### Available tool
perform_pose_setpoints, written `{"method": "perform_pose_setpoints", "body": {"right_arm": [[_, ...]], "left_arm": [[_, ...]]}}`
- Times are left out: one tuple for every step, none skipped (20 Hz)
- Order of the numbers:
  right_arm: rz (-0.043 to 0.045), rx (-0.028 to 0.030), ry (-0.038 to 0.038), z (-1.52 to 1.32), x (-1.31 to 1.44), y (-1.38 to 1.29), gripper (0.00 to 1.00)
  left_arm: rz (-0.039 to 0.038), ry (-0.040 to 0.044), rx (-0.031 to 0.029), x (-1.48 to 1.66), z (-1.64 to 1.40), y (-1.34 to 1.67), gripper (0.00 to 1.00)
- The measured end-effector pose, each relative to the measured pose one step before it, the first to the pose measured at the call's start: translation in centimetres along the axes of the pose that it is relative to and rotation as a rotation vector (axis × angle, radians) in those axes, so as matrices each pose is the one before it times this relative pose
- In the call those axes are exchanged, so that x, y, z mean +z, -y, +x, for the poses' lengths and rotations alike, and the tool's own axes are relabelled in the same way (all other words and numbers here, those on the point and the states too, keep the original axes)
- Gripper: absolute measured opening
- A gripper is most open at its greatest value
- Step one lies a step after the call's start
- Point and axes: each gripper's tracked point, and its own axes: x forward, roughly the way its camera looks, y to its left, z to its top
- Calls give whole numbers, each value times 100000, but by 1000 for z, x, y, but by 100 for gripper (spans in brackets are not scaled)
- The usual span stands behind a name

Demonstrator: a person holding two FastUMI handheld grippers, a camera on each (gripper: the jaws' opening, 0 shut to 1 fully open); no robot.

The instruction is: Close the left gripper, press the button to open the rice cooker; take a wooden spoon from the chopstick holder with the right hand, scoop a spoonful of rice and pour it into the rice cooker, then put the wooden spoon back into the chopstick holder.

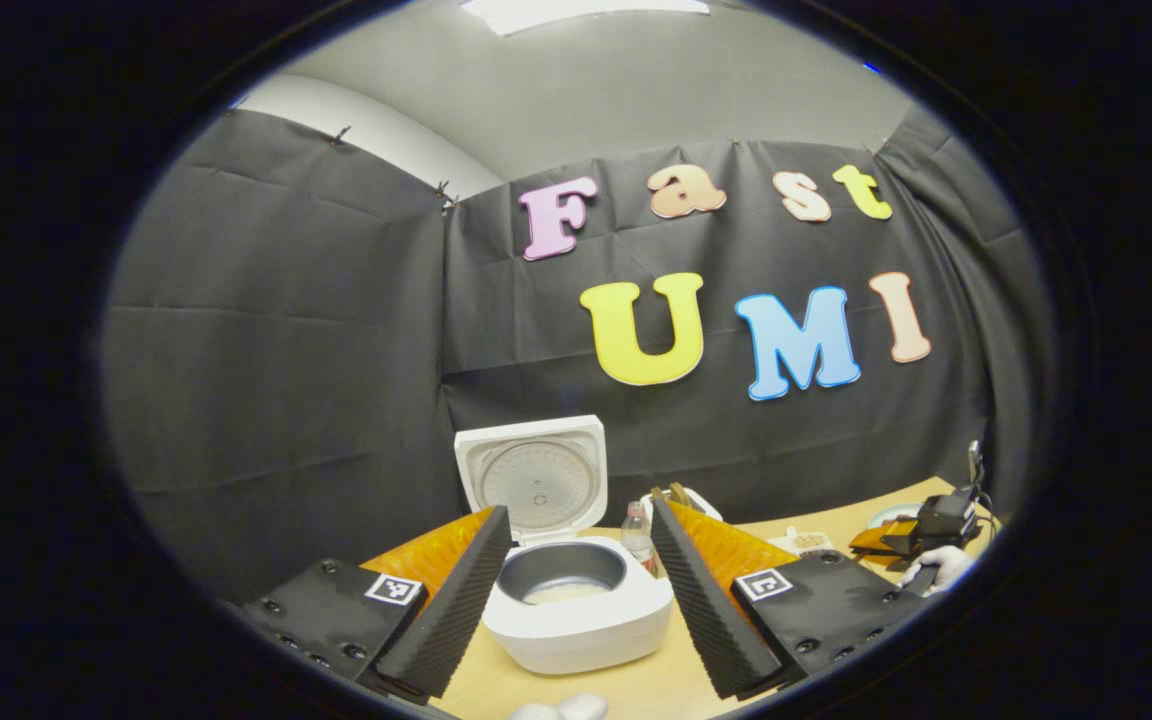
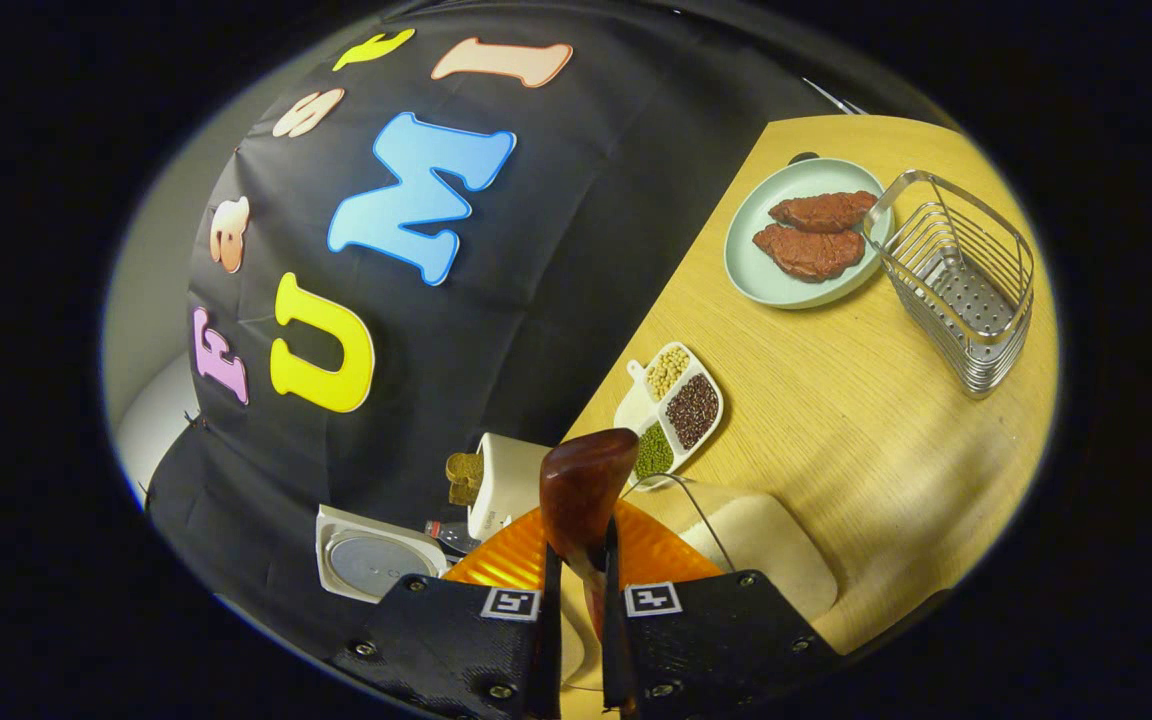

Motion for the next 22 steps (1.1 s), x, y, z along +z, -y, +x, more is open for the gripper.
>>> {"method": "perform_pose_setpoints", "body": {"right_arm": [[1105, 315, 105, -248, 315, -449, 17], [1178, 383, -1, 29, 111, -360, 17], [1611, 816, -53, -189, 188, -545, 17], [1706, 426, 342, -202, 91, -227, 17], [1430, 1266, 520, -197, 371, -876, 16], [953, 1136, 552, -205, 177, -903, 16], [863, 1096, 243, -148, 187, -912, 17], [1143, 1444, 237, -229, 178, -1287, 17], [1036, 691, 179, -60, 127, -1008, 16], [1838, 1393, -309, -74, -207, -1404, 17], [1261, 1333, 204, 162, -102, -1378, 16], [-55, 2065, -947, 309, -683, -1338, 16], [-483, 672, -1215, 306, -789, -1349, 16], [218, 1822, -1145, 365, -934, -1549, 17], [-494, 1036, -1036, 539, -1079, -1265, 16], [-18, 1578, -2144, 557, -1400, -1419, 16], [980, 1190, -1825, 878, -1419, -1237, 16], [1139, 922, -1549, 928, -1127, -1131, 16], [1448, 991, -1623, 1004, -1458, -944, 16], [1114, 578, -2317, 938, -1857, -427, 16], [786, 602, -2383, 1104, -1604, -587, 16], [-649, 642, -1697, 1162, -1559, -584, 17]], "left_arm": [[-122, 66, -131, 34, 38, -23, 99], [-84, -163, -266, -299, -89, 45, 99], [-67, -290, 2, 84, -93, -80, 99], [-116, -406, -190, -311, -76, -13, 99], [-221, 53, -36, -65, -156, -94, 99], [39, 71, 85, 4, -91, -243, 99], [222, 116, 177, -36, -48, -273, 99], [201, -62, 237, -110, -185, -270, 99], [-20, -39, 176, -135, -229, -148, 99], [-14, -146, 286, -232, -264, -155, 99], [-122, 196, 380, -39, -188, -255, 99], [-313, -186, 322, -97, -137, -281, 99], [-239, -448, 162, -205, -181, -183, 96], [-125, -419, 266, -344, -194, -205, 99], [-13, -498, 400, -339, -234, -214, 99], [95, -304, 644, -190, -253, -306, 99], [-63, -57, 927, -1, 5, -460, 99], [-10, -73, 713, -51, -220, -470, 99], [365, 111, 902, -34, -185, -451, 99], [468, 305, 1132, 27, -61, -516, 99], [156, -49, 775, 126, -76, -431, 99], [75, 120, 727, -17, -106, -368, 99]]}}
